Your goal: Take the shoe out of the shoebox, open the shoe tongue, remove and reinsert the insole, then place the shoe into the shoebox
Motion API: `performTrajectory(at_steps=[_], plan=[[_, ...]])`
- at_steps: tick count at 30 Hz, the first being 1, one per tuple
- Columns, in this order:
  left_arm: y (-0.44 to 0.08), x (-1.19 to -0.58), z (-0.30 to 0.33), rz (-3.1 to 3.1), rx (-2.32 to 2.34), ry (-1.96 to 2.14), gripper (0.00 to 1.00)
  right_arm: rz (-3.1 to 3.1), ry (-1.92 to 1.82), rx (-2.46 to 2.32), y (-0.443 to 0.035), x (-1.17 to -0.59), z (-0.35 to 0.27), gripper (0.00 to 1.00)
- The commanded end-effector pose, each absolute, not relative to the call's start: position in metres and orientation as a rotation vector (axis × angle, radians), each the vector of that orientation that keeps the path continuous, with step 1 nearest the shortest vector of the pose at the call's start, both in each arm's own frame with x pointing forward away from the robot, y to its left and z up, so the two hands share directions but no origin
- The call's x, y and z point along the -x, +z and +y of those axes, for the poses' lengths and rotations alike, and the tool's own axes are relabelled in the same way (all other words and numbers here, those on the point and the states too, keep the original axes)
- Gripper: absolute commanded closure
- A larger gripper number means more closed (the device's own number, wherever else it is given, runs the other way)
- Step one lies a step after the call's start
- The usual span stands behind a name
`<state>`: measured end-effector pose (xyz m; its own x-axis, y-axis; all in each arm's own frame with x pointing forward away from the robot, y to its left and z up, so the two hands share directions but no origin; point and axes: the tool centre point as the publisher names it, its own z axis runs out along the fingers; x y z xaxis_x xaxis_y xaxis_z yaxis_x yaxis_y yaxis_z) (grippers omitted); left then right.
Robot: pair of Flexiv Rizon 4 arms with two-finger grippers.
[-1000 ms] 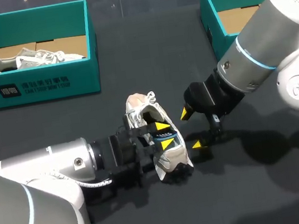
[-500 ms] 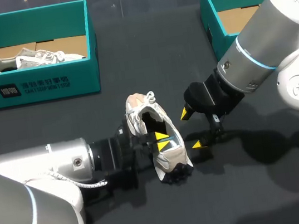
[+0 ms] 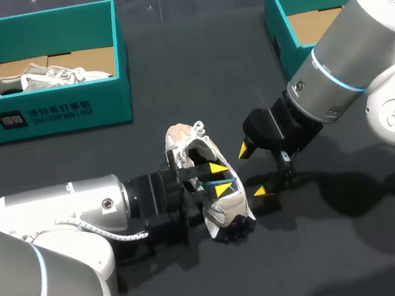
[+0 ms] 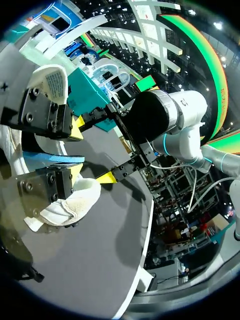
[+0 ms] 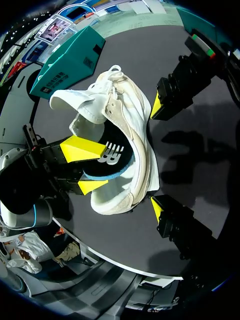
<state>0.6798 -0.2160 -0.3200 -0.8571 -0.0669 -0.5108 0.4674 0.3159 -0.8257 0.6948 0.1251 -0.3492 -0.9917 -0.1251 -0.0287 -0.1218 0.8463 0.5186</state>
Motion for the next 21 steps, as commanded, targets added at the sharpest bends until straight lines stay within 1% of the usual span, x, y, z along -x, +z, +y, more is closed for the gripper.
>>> performTrajectory(at_steps=[1, 5, 10, 21], plan=[[-0.305, -0.674, -0.204, 2.177, -0.357, -1.558, 0.73, -3.014, -0.843, -0.200, -0.350, -0.694, 0.126, 0.00], [-0.300, -0.674, -0.201, 2.223, -0.358, -1.551, 0.71, -3.014, -0.843, -0.200, -0.350, -0.694, 0.126, 0.00], [-0.303, -0.675, -0.198, 2.278, -0.400, -1.502, 0.71, -3.014, -0.843, -0.200, -0.350, -0.694, 0.126, 0.00], [-0.305, -0.671, -0.186, 2.402, -0.517, -1.410, 0.65, -3.057, -0.832, -0.108, -0.329, -0.704, 0.071, 0.00]])
